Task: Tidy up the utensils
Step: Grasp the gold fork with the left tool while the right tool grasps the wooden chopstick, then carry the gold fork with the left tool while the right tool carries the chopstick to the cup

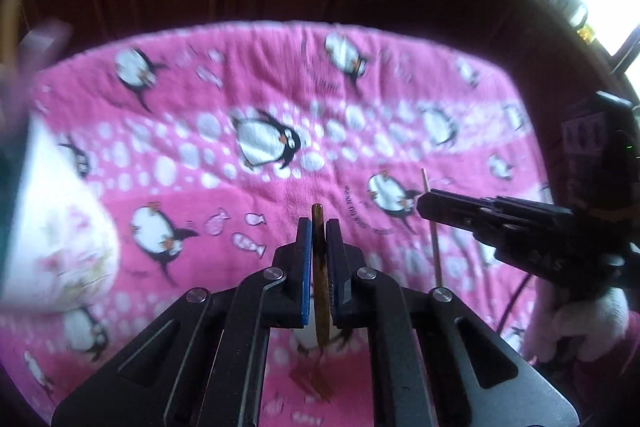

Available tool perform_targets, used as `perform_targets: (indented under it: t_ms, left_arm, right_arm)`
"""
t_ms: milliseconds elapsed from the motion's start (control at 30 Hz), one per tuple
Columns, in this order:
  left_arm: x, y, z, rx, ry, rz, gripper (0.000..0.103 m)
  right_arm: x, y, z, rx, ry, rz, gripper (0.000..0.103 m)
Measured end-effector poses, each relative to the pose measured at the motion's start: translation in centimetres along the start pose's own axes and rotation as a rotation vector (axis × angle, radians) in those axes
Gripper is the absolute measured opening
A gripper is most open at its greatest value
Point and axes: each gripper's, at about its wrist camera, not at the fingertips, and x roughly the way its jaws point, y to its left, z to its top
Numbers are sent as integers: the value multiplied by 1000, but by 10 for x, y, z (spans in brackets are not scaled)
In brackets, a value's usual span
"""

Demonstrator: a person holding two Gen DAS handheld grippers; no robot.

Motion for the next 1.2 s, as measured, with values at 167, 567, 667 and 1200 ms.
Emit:
perform_targets:
  t_ms: [167, 567, 667, 1200]
  left_arm:
    - [-47, 5, -11, 7, -88, -4, 5]
    - [-122, 16, -22, -18, -204, -17, 5]
    - [-141, 20, -18, -22, -233, -21, 5]
    - [-256, 90, 13, -114, -423, 84, 5]
  right_arm:
    - [-27, 36, -1, -90, -45, 12, 5]
    - [-71, 102, -2, -235, -133, 16, 4]
    - [-83, 116, 4, -265, -158, 23, 4]
    - [-136, 226, 73, -428, -309, 170, 4]
